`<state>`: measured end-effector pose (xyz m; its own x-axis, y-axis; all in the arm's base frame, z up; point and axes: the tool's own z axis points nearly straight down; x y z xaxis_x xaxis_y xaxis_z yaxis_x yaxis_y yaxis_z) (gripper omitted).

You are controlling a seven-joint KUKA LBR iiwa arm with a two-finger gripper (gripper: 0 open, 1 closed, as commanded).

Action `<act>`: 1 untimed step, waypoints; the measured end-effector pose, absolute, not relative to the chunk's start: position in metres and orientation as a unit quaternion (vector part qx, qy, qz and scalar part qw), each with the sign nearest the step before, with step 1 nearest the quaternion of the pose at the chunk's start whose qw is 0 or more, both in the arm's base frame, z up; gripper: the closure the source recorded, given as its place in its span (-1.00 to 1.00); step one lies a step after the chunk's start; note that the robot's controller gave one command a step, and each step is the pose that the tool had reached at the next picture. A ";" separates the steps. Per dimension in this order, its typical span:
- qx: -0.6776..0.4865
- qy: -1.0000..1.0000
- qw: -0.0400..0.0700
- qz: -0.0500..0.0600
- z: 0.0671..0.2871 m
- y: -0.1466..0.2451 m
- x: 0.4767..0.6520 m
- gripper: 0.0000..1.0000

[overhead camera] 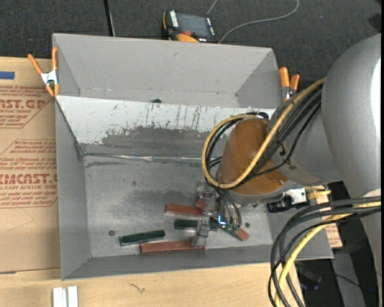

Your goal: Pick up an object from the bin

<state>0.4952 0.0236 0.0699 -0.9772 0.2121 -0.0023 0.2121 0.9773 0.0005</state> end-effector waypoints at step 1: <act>0.107 0.994 0.002 0.000 0.072 0.024 0.496 1.00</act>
Offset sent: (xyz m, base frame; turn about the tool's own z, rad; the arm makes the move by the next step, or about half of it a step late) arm 0.0000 0.0000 0.0000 0.0000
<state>0.4958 0.0236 0.0715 -0.9772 0.2124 -0.0035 0.2124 0.9772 0.0010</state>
